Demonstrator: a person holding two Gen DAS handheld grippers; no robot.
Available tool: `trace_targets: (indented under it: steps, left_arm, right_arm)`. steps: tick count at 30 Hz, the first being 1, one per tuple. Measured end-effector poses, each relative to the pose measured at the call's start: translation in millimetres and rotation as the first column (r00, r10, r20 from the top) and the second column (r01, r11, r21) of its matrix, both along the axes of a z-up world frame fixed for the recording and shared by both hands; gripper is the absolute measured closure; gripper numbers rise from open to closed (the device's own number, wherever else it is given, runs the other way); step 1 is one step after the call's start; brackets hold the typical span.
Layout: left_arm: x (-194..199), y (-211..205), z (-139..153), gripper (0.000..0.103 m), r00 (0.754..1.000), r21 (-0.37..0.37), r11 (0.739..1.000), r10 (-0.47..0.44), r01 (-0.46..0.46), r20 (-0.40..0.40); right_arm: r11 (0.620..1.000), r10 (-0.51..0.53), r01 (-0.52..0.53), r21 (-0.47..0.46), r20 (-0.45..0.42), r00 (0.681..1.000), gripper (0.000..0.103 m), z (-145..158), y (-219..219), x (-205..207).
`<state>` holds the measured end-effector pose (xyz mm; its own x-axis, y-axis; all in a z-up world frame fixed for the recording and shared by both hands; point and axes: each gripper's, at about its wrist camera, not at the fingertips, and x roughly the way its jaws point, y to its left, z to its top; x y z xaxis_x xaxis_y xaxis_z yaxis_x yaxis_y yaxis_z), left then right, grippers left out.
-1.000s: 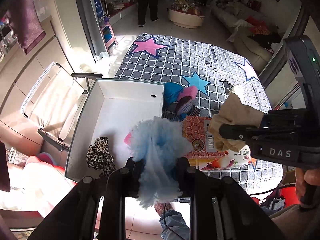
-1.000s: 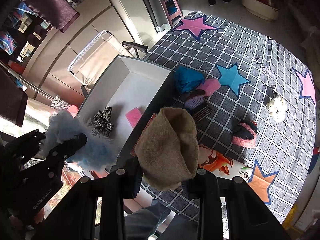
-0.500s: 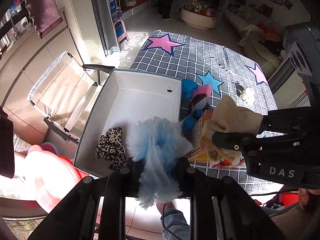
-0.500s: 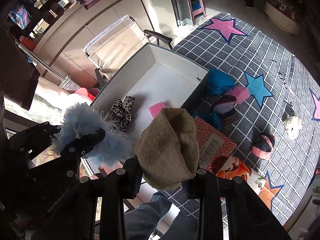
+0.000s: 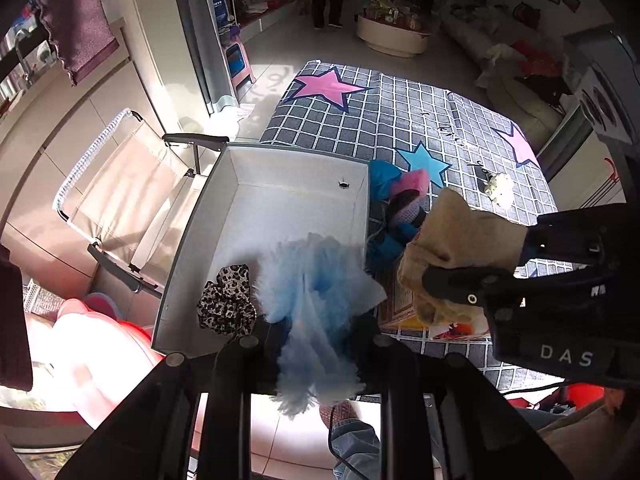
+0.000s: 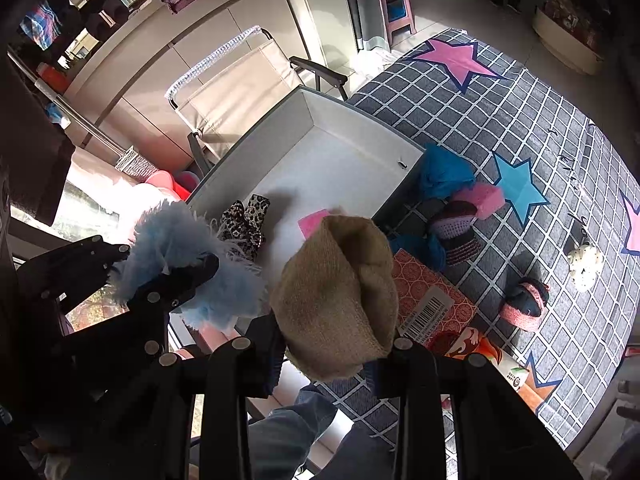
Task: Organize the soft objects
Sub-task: 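Carry the fluffy item and beige sock in both tools over the white box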
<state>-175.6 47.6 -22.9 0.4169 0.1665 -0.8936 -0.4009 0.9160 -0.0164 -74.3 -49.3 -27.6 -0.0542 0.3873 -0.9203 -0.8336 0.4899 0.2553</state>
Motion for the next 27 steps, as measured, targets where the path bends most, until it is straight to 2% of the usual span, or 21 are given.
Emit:
trace_targets:
  steps: [17,27]
  left_arm:
    - [12,9,-2,0.08,0.998,0.026,0.997,-0.068,0.068,-0.012]
    - [18,20,-5,0.08,0.998,0.031,0.998,-0.054,0.055,-0.019]
  right_arm:
    - [0.999,-0.052,0.052,0.006,0.006,0.999,0.07,1,13,14]
    - [0.998,-0.062,0.062,0.001,0.001,0.998,0.07,1,20,21]
